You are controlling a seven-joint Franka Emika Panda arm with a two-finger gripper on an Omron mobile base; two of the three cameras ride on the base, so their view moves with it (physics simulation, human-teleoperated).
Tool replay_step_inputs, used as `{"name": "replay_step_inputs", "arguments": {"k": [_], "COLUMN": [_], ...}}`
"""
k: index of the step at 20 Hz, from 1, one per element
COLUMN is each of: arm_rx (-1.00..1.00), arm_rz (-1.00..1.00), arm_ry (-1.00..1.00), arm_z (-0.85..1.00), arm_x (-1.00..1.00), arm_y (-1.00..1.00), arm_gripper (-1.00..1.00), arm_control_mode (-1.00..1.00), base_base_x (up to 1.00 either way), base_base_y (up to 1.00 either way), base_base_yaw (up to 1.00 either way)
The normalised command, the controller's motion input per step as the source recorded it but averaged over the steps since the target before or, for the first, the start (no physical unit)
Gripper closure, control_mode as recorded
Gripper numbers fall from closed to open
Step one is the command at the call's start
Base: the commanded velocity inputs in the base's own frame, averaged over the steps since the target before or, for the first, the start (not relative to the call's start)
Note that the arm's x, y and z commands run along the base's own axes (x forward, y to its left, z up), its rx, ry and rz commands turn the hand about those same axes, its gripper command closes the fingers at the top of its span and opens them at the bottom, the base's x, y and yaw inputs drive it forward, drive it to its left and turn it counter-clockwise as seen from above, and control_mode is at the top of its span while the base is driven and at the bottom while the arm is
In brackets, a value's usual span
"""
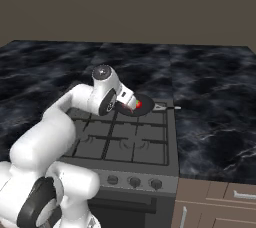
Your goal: Place the pan on the rear right burner on the stove. Then place the tomato and the onion in the pan and turn on the rear right burner.
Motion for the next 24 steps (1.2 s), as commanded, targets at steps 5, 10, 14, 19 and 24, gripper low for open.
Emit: {"name": "replay_step_inputs", "arguments": {"k": [5,10,14,19,24], "arm_rx": [0.08,0.09,0.05,0.00,0.00], "arm_rz": [0.15,0.10,0.05,0.08,0.11], "arm_ry": [-0.04,0.00,-0.07,-0.16,-0.26], "arm_z": [0.30,0.10,0.00,0.00,0.00], "arm_x": [-0.58,-0.55,-0.67,-0.50,-0.41], "arm_y": [-0.44,-0.33,-0.20,-0.20,-0.18], "arm_gripper": [-1.00,-1.00,-1.00,-1.00,-1.00], "arm_control_mode": [-1.00,-1.00,-1.00,-1.00,-1.00], "base_base_x": [0.00,0.00,0.00,0.00,0.00], "base_base_y": [0.00,0.00,0.00,0.00,0.00], "base_base_yaw": [0.00,0.00,0.00,0.00,0.00]}}
